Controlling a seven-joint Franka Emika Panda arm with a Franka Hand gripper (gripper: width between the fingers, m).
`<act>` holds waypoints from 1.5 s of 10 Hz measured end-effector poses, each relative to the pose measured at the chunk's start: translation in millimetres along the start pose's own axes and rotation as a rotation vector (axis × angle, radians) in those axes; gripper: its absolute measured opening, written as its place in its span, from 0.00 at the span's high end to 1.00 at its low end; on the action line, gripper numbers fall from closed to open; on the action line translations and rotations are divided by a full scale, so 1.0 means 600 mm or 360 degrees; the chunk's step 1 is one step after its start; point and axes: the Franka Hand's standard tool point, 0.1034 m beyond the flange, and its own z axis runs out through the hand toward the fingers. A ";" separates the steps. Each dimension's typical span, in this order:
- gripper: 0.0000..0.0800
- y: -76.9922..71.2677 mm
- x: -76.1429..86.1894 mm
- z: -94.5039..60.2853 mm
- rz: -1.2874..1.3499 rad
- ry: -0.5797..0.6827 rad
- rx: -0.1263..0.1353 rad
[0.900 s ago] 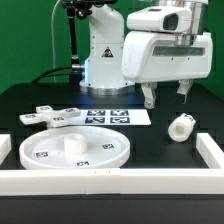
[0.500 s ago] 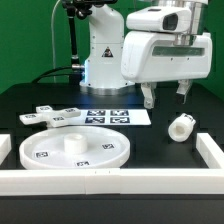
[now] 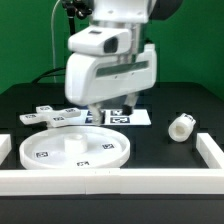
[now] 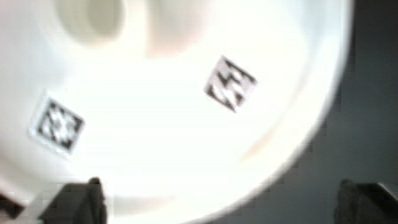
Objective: Assemble round table
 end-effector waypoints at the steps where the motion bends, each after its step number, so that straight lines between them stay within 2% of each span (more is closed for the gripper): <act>1: 0.19 0.011 -0.010 0.007 -0.0004 0.0000 0.0001; 4: 0.19 0.007 -0.009 0.010 -0.0040 -0.0001 0.0004; 5: 0.19 0.009 -0.021 0.023 -0.0094 -0.0006 0.0013; 6: 0.19 0.020 -0.037 0.037 -0.0137 0.0016 -0.0014; 8: 0.19 0.027 -0.057 0.048 -0.0167 0.0005 -0.0001; 11: 0.19 0.043 -0.067 0.057 -0.0196 0.0003 0.0000; 15: 0.19 0.046 -0.076 0.068 -0.0202 -0.0005 0.0013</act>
Offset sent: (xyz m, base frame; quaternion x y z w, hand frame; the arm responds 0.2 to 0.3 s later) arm 0.0000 0.0000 0.0000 0.0000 0.0000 0.0000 1.0000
